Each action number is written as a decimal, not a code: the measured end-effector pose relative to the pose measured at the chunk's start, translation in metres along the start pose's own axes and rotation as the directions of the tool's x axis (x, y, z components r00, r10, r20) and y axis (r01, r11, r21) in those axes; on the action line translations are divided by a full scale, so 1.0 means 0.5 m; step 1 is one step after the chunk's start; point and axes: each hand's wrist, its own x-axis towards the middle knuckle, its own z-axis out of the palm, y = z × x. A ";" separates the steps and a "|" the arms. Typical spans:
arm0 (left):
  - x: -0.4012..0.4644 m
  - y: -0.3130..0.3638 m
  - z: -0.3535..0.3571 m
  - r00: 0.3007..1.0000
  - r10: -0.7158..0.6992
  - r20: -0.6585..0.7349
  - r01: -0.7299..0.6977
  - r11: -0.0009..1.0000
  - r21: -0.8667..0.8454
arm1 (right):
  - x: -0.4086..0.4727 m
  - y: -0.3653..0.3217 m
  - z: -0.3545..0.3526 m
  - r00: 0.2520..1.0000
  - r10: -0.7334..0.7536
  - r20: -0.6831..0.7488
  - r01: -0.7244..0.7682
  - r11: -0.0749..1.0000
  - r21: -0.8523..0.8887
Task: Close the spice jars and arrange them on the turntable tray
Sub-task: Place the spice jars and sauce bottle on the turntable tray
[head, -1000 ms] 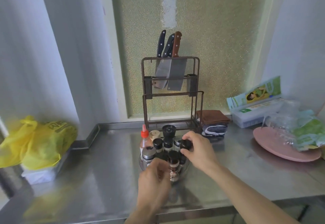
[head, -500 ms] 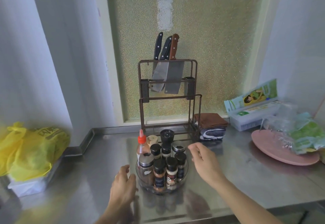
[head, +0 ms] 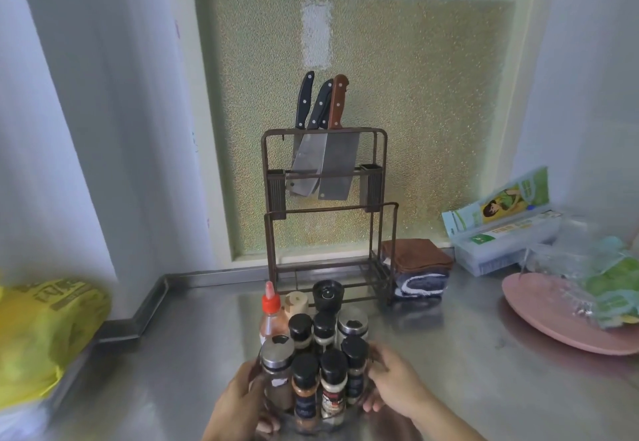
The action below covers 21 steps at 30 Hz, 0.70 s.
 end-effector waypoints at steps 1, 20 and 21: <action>0.002 0.000 0.000 1.000 0.021 -0.005 -0.021 1.000 0.008 | -0.001 -0.001 0.000 1.000 -0.016 -0.008 0.016 1.000 0.000; 0.047 -0.048 -0.188 0.985 0.170 -0.019 -0.168 0.983 0.069 | 0.012 -0.099 0.165 0.996 -0.067 0.063 0.068 0.998 -0.017; 0.057 -0.047 -0.212 0.985 0.169 -0.031 -0.165 0.982 0.088 | 0.022 -0.109 0.186 0.995 -0.065 0.071 0.066 0.998 -0.018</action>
